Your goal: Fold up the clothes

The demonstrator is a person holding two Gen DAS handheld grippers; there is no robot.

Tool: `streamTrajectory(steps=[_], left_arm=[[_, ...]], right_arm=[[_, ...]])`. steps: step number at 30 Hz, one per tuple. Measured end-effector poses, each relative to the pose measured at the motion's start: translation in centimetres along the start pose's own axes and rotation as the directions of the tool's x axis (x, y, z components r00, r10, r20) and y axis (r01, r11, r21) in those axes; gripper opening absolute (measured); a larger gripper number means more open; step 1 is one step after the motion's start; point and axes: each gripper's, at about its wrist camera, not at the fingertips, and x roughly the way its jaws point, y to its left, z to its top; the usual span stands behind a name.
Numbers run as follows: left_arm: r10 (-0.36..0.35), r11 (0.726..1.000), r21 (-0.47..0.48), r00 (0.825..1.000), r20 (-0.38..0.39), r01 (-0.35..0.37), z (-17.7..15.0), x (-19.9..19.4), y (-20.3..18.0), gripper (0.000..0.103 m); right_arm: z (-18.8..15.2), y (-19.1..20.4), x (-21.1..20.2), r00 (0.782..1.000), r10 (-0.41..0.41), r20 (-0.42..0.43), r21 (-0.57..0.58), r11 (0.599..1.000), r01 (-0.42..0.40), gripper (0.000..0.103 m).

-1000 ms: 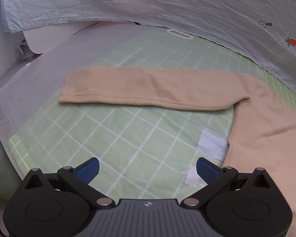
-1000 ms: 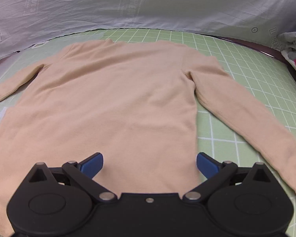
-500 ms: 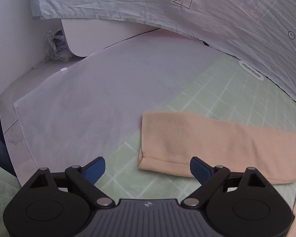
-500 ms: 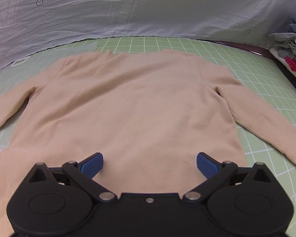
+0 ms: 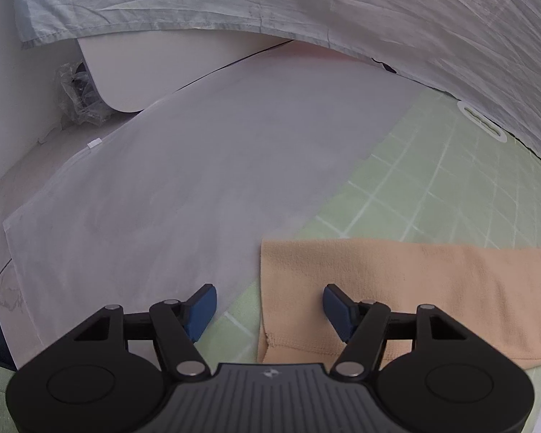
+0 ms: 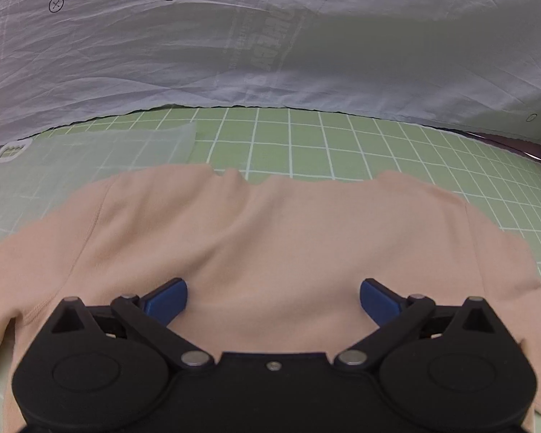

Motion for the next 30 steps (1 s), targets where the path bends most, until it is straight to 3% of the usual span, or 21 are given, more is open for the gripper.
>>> streamTrajectory(steps=[7,10,14,20,24,27,30], left_arm=[[0.022,1.000,-0.014,1.000,-0.005,-0.022,0.2,0.1,-0.1,0.070],[0.029,0.999,-0.028,1.000,-0.010,-0.029,0.3,0.3,0.1,0.076],[0.031,0.999,-0.026,1.000,-0.006,-0.031,0.3,0.3,0.0,0.076],[0.018,1.000,-0.001,1.000,0.020,-0.018,0.0,0.1,-0.2,0.071],[-0.005,1.000,0.023,1.000,0.030,0.005,-0.1,-0.2,-0.5,0.057],[-0.057,0.998,0.028,0.998,0.028,0.056,-0.2,-0.6,-0.7,0.041],[-0.101,0.995,0.016,0.994,0.038,0.100,-0.5,-1.0,-0.8,0.040]], right_arm=[[3.5,0.4,3.5,0.999,0.028,0.027,0.018,0.999,-0.029,0.103],[4.0,0.1,4.0,0.999,0.036,0.027,0.039,0.999,-0.037,0.103],[3.7,0.2,3.1,1.000,0.004,0.019,0.024,1.000,-0.005,0.103],[-0.7,0.1,-1.1,0.999,-0.036,0.004,-0.035,0.999,0.036,0.103],[-4.6,-1.3,-4.5,0.999,-0.042,-0.027,0.000,0.999,0.042,0.103],[-7.4,-2.6,-7.1,0.997,-0.071,-0.040,0.034,0.997,0.072,0.103],[-9.8,-4.0,-9.1,0.993,-0.102,-0.067,0.077,0.991,0.107,0.103]])
